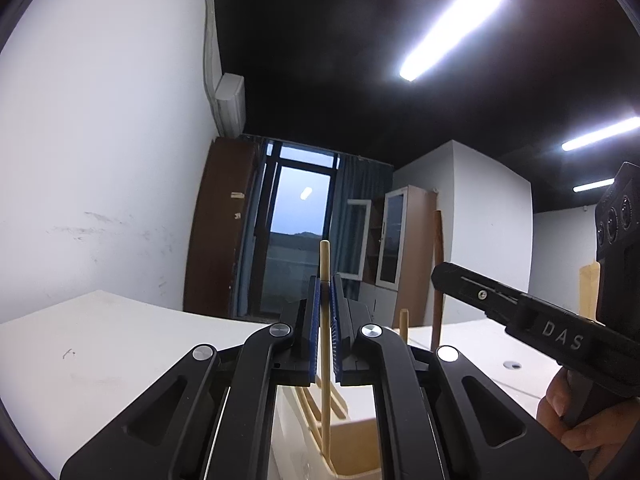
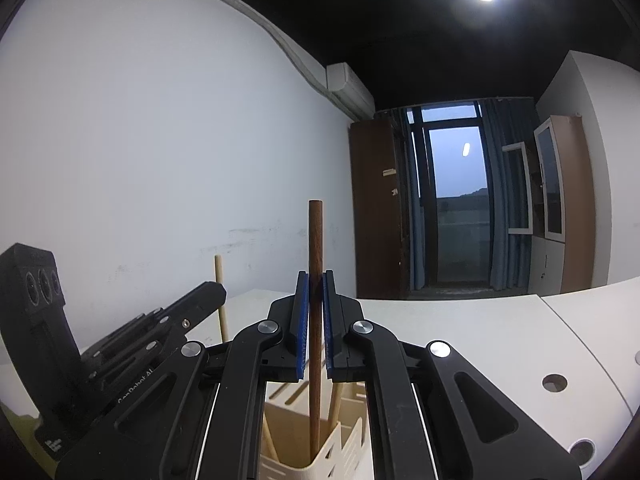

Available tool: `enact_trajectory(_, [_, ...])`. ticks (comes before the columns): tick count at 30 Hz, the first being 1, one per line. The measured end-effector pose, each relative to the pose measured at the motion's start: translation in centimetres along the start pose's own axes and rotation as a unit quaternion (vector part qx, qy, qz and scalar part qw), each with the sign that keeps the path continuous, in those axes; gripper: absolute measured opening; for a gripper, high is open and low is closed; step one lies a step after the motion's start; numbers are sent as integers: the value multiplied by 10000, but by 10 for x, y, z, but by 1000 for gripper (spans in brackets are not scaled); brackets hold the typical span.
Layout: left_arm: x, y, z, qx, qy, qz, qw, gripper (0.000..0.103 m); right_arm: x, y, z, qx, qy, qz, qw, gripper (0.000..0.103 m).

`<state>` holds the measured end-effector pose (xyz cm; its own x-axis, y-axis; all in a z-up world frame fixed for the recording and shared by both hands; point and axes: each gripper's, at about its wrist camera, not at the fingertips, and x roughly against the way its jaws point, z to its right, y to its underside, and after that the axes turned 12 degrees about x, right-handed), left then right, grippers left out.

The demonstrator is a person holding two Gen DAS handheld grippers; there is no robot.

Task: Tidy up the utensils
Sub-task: 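Lift both chopsticks over the cream holder with both grippers, then lower both chopsticks into the holder and open both grippers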

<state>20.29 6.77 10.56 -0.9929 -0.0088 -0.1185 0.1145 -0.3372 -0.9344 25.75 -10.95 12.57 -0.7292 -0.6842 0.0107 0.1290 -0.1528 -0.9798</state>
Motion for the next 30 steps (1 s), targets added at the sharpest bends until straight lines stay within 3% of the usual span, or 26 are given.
enact_trajectory(13, [5,7,-2,-66,113,-361,9993,5,6,11,-8,56,-26,-330,9994,7])
enact_trajectory(30, [11,11,-4,-107,153,-437,9989,6,5,20,-12,-9,-27,-671,9977,8])
